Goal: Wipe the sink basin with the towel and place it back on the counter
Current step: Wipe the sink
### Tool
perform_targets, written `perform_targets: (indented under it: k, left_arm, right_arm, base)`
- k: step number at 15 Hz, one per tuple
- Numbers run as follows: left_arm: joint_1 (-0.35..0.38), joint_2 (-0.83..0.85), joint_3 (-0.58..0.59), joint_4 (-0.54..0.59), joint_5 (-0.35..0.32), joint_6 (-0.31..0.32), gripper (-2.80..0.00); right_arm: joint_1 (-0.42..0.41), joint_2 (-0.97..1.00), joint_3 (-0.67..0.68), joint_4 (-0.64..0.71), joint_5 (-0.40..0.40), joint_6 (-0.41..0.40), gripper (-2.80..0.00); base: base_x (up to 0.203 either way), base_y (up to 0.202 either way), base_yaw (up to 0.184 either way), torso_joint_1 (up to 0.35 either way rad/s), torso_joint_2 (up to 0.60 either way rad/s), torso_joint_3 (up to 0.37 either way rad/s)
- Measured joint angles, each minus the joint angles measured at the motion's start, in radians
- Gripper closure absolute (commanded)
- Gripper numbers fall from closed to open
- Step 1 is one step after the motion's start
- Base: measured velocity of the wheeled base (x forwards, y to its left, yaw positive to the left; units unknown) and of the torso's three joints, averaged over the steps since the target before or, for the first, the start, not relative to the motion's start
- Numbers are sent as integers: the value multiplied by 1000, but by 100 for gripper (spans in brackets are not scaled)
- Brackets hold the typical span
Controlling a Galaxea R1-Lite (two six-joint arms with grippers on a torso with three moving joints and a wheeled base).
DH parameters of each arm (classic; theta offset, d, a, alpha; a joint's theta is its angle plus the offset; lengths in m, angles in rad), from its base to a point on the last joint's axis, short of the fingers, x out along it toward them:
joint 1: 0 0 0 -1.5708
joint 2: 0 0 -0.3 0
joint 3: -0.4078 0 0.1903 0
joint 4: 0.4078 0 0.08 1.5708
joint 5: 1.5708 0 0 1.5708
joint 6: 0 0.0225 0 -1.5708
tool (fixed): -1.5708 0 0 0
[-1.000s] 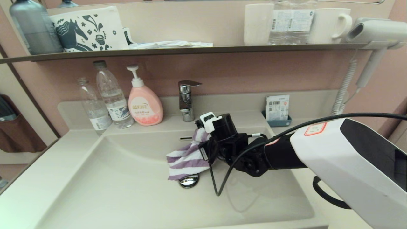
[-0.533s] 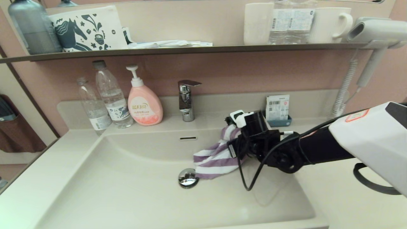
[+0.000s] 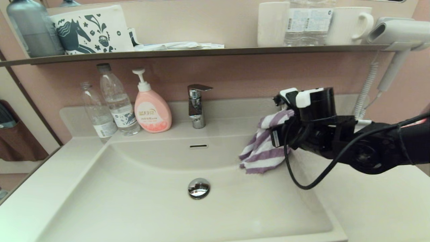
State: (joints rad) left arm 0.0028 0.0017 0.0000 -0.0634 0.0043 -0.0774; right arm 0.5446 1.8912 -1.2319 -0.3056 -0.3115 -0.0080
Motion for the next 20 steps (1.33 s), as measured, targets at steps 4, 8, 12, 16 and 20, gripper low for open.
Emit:
perform_targets:
  k: [4,8,12,16,20]
  left_arm:
    - [0,0,0,0,1,0,0]
    - [0,0,0,0,0,0,0]
    - [0,0,0,0,0,0,0]
    - [0,0,0,0,0,0,0]
    - [0,0,0,0,0,0,0]
  right_arm:
    - [145,-63,2,74,55,96,0]
    - [307,36,-92,88,77,123,0]
    - [364,257,-383,161,94,70,0]
    - [331,490,-684,304,131,-28,0]
    - [262,626,-747,308,152,-153,0]
  base:
    - [0,0,0,0,0,0]
    - [0,0,0,0,0,0]
    - [0,0,0,0,0,0]
    - [0,0,0,0,0,0]
    - [0,0,0,0,0,0]
